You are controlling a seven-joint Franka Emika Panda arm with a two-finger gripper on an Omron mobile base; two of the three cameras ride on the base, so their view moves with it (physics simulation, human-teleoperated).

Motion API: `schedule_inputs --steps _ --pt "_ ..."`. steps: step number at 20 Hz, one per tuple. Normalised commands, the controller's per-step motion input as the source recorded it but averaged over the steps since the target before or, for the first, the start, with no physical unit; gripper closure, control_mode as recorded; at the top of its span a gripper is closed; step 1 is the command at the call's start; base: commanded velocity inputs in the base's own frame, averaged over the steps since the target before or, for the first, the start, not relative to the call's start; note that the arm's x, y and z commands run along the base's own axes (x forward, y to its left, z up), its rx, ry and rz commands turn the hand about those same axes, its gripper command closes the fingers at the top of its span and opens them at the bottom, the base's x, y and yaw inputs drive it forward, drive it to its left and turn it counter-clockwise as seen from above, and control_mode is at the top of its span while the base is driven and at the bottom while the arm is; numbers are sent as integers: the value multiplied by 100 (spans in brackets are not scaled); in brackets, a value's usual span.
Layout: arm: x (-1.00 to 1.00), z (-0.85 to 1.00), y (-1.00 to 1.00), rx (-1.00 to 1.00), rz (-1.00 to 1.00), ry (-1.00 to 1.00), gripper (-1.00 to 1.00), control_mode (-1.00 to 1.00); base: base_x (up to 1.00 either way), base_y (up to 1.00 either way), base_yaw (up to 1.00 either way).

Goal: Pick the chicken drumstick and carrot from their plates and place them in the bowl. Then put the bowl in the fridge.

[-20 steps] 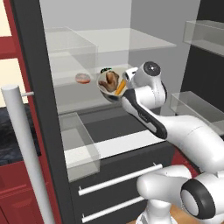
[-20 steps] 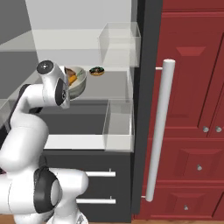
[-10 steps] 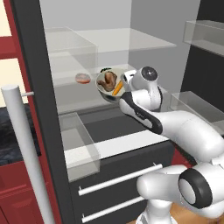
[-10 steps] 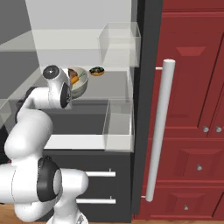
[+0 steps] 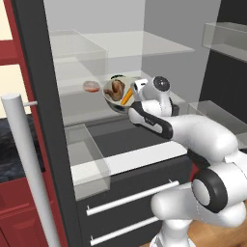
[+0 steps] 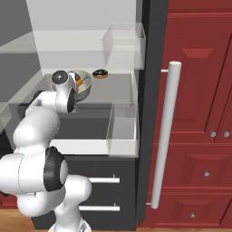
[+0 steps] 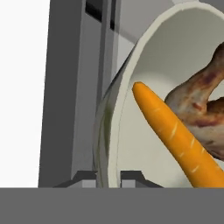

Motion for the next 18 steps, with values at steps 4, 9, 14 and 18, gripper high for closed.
schedule_inputs --steps 4,9,14,18 --pt "45 -12 17 1 -1 0 100 -100 0 0 0" --pt "42 -12 12 0 -3 0 100 -100 0 0 0" --pt "36 -14 9 6 -7 0 100 -100 0 0 0" --pt "32 -15 7 12 -7 0 100 -100 0 0 0"
